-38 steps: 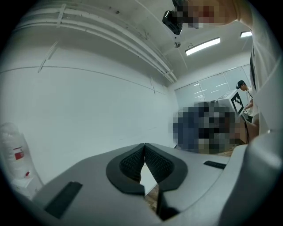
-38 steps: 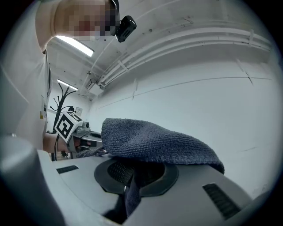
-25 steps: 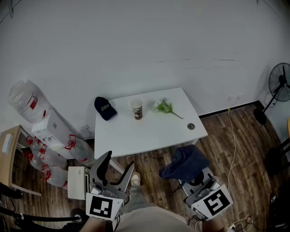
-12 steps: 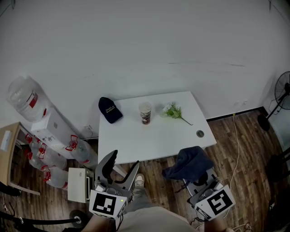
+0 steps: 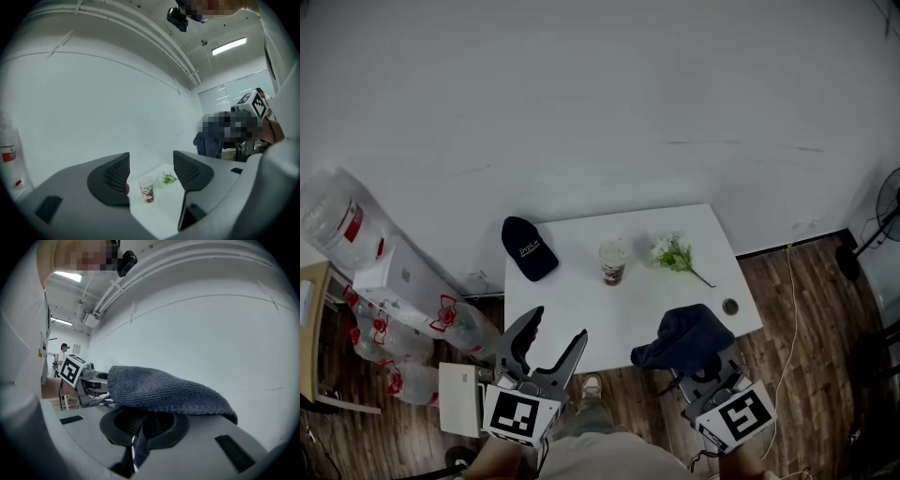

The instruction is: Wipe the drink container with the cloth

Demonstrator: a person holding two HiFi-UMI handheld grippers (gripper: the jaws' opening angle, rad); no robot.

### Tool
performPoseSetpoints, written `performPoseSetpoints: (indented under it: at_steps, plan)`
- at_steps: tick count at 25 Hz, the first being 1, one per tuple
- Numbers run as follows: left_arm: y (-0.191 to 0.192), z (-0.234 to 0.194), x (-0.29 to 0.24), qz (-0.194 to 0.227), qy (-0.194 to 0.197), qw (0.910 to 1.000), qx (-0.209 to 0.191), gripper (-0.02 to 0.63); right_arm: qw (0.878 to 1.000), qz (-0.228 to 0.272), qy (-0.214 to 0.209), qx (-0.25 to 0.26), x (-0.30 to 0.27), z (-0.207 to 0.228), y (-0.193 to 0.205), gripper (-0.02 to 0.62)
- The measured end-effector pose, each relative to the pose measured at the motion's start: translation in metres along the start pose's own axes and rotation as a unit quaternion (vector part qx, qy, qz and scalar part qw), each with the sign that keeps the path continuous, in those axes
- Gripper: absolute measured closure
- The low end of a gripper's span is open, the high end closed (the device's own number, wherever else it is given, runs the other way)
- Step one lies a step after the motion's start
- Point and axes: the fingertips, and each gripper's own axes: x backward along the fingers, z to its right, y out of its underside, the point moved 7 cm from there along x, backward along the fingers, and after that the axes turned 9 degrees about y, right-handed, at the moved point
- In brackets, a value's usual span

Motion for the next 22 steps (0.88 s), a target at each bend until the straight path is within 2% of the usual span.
performPoseSetpoints:
  at_steps: [3, 12, 18, 22]
  plan:
    - [-0.001, -0.029, -0.032, 0.010, 0.013, 0.9998, 0.012, 0.314, 1.000, -0.011, -0.004, -0.008, -0.043, 0.017, -0.001, 0.551]
    - [0.023, -0.103, -0.095, -0.004, 0.057, 0.9981, 0.025, 0.314, 0.999, -0.043, -0.001, -0.022, -0.146, 0.045, -0.001, 0.551]
    - [0.059, -0.138, -0.124, -0.039, 0.101, 0.9937, 0.027, 0.314, 0.997, -0.068, 0.023, -0.024, -0.193, 0.061, 0.005, 0.551]
    - [0.063, -0.151, -0.139, -0.021, 0.113, 0.9925, 0.042, 0.314, 0.996, -0.078, 0.029, -0.020, -0.208, 0.069, 0.013, 0.551]
